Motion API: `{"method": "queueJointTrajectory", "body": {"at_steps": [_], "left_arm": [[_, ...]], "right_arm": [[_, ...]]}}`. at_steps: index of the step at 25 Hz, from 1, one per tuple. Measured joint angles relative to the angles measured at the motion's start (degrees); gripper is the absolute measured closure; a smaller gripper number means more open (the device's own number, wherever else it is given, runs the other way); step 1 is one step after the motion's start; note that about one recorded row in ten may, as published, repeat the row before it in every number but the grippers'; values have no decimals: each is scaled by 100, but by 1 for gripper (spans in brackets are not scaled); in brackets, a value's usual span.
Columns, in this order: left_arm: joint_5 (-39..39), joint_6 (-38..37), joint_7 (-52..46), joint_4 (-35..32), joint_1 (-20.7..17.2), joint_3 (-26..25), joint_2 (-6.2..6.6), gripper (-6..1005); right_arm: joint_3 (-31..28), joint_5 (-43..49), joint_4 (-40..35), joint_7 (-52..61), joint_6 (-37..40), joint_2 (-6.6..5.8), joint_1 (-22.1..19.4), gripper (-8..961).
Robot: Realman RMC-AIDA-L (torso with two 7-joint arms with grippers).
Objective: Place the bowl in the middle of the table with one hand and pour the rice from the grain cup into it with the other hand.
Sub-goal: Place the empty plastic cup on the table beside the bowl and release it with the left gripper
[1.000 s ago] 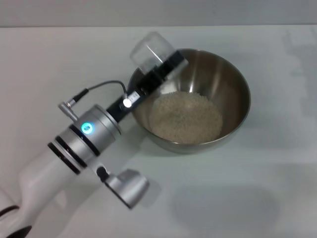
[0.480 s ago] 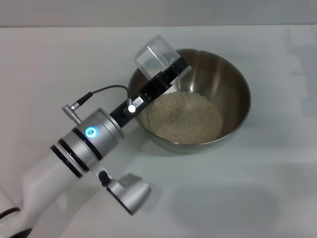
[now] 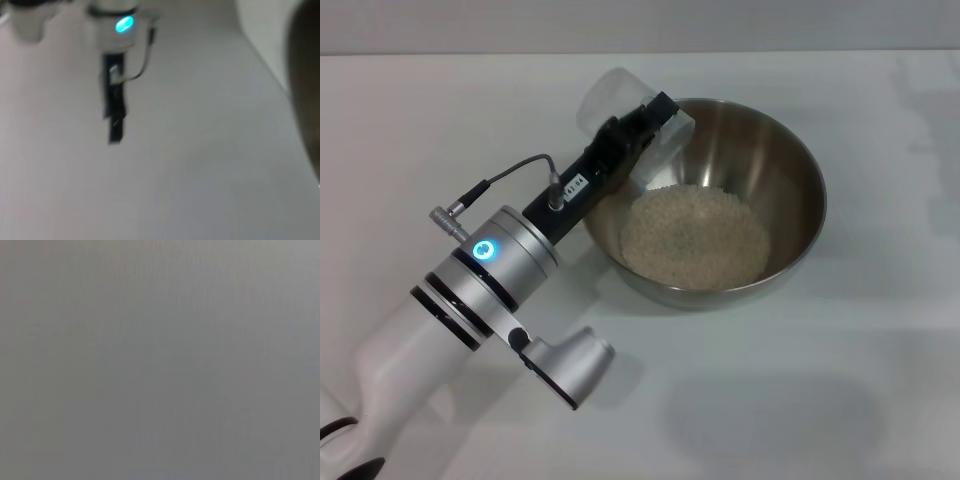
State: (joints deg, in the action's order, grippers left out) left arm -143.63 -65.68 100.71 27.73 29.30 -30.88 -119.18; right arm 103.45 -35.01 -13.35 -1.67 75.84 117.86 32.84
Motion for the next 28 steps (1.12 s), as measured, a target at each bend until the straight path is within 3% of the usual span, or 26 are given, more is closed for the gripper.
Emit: {"method": "queueJointTrajectory", "body": {"at_steps": [7, 8, 9, 16, 22, 28], "left_arm": [[339, -309, -2596, 404, -271, -233, 0, 928], [339, -309, -2596, 404, -271, -233, 0, 928], [587, -431, -3617, 514, -326, -371, 0, 927], [1822, -399, -6268, 373, -323, -865, 12, 925], [2137, 289, -8492, -168, -302, -1493, 23, 924], [2143, 1019, -9752, -540, -300, -1638, 41, 922]], "right_arm": [[0, -5, -1, 32, -5, 0, 5, 260], [0, -3, -1, 39, -5, 0, 8, 260], [-1, -2, -1, 41, -5, 3, 10, 260], [15, 3, -28, 45, -5, 32, 3, 260], [50, 4, -37, 48, -3, 50, -38, 260], [61, 3, -44, 54, -1, 71, -72, 261]]}}
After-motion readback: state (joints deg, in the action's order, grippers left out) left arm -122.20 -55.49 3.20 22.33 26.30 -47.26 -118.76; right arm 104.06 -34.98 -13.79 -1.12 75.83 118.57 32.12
